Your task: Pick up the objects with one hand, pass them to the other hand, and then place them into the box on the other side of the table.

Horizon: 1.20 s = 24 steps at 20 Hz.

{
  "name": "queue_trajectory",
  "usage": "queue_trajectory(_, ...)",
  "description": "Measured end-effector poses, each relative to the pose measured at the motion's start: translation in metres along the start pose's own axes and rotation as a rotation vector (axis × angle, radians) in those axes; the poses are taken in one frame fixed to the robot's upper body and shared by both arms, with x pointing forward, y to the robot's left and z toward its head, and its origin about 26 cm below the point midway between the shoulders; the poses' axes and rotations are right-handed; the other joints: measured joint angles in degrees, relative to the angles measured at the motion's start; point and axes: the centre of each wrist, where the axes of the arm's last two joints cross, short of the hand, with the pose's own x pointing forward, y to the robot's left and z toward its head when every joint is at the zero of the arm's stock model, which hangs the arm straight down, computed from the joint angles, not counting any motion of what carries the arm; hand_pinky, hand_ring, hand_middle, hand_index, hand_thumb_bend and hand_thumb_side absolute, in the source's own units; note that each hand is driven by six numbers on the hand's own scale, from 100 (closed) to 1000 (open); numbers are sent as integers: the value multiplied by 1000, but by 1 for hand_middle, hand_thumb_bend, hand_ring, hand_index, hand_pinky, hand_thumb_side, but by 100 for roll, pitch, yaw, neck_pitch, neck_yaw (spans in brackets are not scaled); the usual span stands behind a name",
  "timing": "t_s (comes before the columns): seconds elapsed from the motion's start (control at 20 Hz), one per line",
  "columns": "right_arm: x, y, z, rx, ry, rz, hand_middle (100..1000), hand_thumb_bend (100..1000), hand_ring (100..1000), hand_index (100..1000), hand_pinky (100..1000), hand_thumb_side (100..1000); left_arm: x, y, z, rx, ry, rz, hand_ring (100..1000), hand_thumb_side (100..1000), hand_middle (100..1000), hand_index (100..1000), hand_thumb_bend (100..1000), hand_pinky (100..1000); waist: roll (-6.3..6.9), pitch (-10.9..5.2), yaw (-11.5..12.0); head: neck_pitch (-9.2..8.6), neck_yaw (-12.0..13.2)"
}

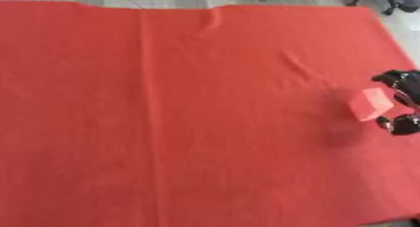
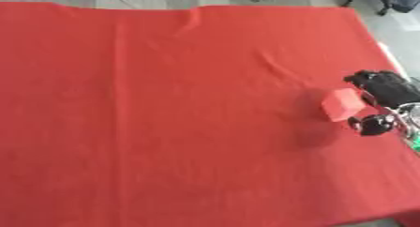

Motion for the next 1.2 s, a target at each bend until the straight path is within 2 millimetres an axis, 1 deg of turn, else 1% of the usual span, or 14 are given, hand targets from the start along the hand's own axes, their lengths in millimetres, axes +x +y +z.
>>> queue_trajectory(0.6, 0, 0, -2, -19, 6, -6, 879, 327, 859, 917, 1000, 100, 0, 0, 0, 3, 3, -1, 635, 854, 750, 781, 100, 663, -9, 52, 51, -22, -75)
queue_trajectory(0.9, -1, 5, -3, -4, 18, -13, 863, 317, 854, 898, 1000, 100, 0, 0, 0, 3, 3, -1, 634, 854, 750, 781, 100, 663, -14, 83, 62, -25, -83)
queue_trajectory(1.2, -2, 7, -2, 3, 26, -8, 864, 312, 852, 898, 1000, 100, 0, 0, 0, 4, 3, -1, 634, 855, 751, 781, 100, 664, -14, 112, 65, -25, -98)
